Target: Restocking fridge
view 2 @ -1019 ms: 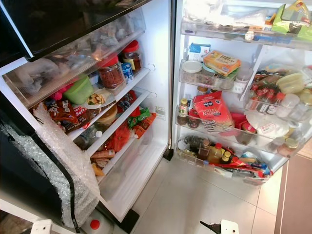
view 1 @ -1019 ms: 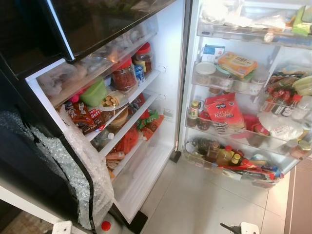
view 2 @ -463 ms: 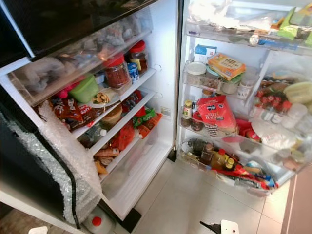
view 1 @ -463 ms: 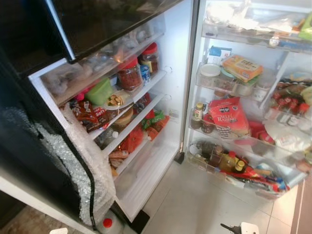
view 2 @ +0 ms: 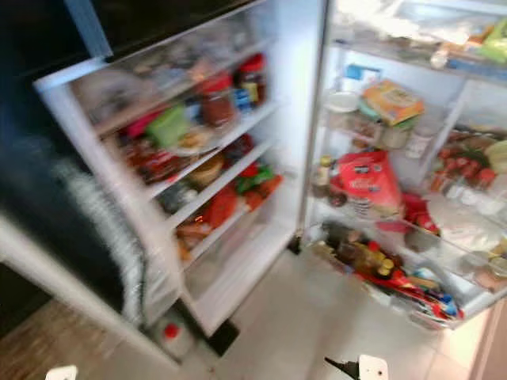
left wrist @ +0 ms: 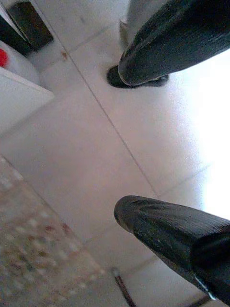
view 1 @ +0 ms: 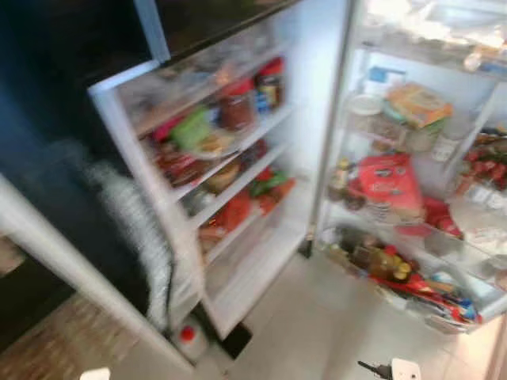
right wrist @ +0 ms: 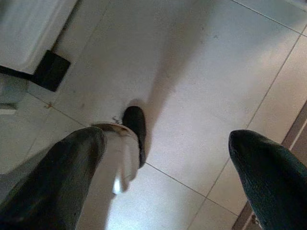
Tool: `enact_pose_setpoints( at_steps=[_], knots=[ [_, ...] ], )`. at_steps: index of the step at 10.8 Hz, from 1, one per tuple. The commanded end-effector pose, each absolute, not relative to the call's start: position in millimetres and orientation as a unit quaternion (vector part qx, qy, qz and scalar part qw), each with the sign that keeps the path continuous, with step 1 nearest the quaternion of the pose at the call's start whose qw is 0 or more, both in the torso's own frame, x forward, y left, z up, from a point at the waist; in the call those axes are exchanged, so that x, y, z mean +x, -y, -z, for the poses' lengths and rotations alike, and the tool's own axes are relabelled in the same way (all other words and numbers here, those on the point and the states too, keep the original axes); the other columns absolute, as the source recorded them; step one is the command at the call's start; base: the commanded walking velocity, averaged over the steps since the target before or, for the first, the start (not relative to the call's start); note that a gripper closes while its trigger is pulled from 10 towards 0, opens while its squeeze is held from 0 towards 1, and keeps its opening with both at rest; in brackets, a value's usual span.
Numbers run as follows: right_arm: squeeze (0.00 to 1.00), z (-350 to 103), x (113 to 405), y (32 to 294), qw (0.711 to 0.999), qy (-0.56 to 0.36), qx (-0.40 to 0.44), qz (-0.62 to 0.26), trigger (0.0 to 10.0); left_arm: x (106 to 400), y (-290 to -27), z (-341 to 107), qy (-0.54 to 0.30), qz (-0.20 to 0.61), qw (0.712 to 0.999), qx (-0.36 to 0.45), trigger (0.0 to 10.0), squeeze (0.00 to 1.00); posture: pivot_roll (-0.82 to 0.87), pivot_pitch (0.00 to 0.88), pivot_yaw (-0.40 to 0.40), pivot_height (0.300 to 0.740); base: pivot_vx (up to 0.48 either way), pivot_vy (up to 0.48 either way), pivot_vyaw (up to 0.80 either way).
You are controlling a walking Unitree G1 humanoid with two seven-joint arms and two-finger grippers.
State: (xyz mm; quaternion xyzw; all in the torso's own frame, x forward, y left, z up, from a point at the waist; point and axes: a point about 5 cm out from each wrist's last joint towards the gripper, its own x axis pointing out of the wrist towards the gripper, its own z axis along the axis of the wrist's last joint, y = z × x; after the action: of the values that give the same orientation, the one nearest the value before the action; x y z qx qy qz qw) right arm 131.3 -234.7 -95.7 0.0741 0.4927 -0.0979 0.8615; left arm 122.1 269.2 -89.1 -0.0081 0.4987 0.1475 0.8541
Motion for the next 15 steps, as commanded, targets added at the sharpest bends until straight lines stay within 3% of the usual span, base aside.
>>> enact_pose_setpoints(
  at_steps=[1, 8, 15],
  knots=[
    [0.00, 97.3, 126.9, 233.7, 0.859, -0.497, 0.076, 0.100, 10.0, 124.4, -271.4, 87.6, -0.496, -0.151, 0.855, -0.007, 10.0, 0.00, -0.18, 0.000, 0.076, 0.740, 0.000, 0.000, 0.00],
    [0.00, 97.0, 127.1, 235.1, 0.859, -0.493, 0.078, 0.112, 10.0, 125.1, -270.0, 87.9, -0.497, -0.145, 0.855, -0.005, 10.0, 0.00, -0.21, 0.000, 0.082, 0.740, 0.000, 0.000, 0.00],
    [0.00, 97.3, 126.4, 235.3, 0.858, -0.489, 0.084, 0.133, 10.0, 126.3, -270.1, 87.3, -0.496, -0.138, 0.857, -0.004, 10.0, 0.00, -0.21, 0.000, 0.089, 0.740, 0.000, 0.000, -0.75]
  ],
)
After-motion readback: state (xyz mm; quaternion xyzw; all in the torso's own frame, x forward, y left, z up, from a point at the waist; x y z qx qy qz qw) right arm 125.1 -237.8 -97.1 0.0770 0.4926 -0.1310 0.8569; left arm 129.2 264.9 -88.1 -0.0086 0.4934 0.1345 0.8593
